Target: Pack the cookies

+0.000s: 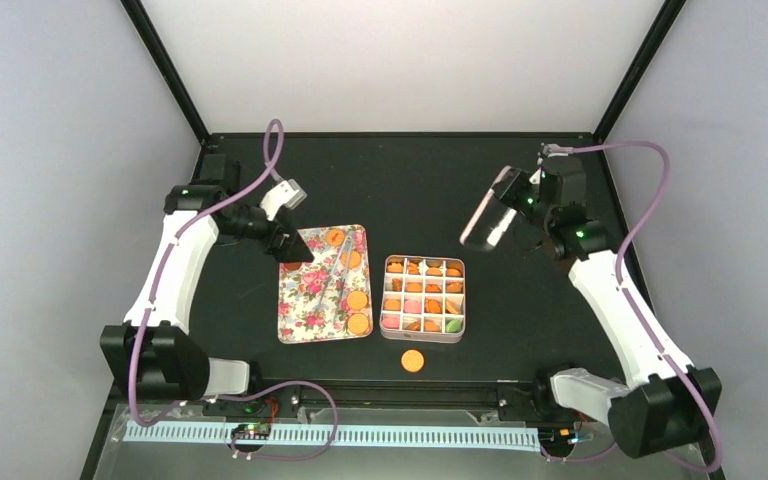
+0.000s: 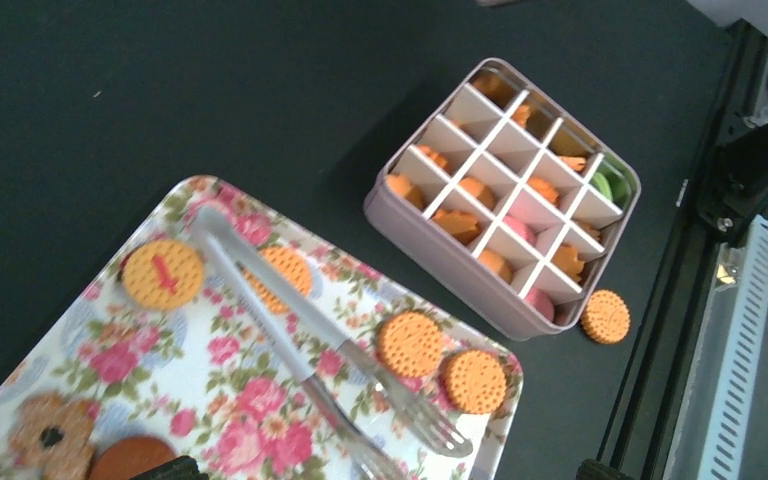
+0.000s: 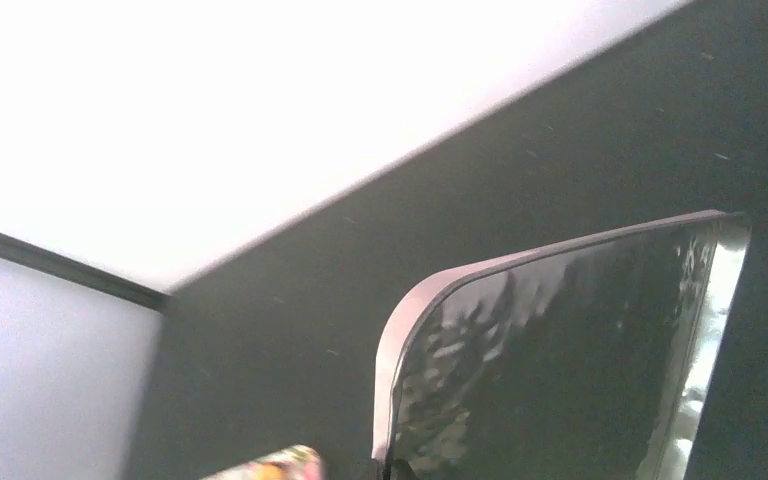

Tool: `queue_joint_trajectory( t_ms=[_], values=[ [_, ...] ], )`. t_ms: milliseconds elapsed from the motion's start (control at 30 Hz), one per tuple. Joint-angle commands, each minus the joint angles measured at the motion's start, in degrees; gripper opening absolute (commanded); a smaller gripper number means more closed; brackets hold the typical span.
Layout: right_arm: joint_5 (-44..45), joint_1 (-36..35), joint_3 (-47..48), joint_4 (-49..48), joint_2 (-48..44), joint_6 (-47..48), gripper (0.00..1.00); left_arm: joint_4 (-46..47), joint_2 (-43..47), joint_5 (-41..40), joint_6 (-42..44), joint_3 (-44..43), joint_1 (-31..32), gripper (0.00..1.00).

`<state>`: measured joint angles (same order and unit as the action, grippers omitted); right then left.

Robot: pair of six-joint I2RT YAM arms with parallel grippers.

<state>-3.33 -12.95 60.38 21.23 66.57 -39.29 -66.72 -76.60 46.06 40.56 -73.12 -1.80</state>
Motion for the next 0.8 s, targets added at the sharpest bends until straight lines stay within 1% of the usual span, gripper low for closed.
queue_joint_trajectory(
  t_ms=[0, 67, 133, 233, 367, 533, 667, 767],
  values=[
    [5.5, -4.9, 1.4, -8.8, -4.9, -11.4, 0.01, 4.0, 2.1, -0.2, -4.8, -2.8, 5.5, 0.99],
    [9.5, -8.3, 2.9, -9.7, -5.1, -14.2, 0.01, 4.4, 2.6, -0.7, -5.5, -4.1, 8.3, 0.99],
    [11.2, -10.3, 5.2, -10.3, -4.5, -17.3, 0.01, 5.7, 2.9, -1.6, -6.4, -4.8, 11.1, 0.99],
    [12.6, -13.1, 7.1, -11.6, -3.1, -22.5, 0.01, 10.5, 5.5, -3.8, -9.2, -4.7, 15.4, 0.99],
    [12.3, -15.8, 7.8, -14.5, -1.0, -28.3, 0.01, 17.4, 5.2, -10.7, -13.4, -6.0, 24.0, 0.99],
    [13.9, -19.9, 10.6, -15.1, 1.4, -29.9, 0.01, 21.3, 1.1, -16.7, -18.6, -10.7, 31.2, 0.99],
    [15.6, -23.1, 13.0, -14.9, 3.6, -29.2, 0.01, 23.4, -0.8, -19.2, -22.2, -14.3, 33.8, 0.99],
    [16.3, -25.4, 13.9, -15.2, 4.7, -29.3, 0.01, 24.3, -1.9, -21.7, -24.5, -16.5, 35.2, 0.95]
  ],
)
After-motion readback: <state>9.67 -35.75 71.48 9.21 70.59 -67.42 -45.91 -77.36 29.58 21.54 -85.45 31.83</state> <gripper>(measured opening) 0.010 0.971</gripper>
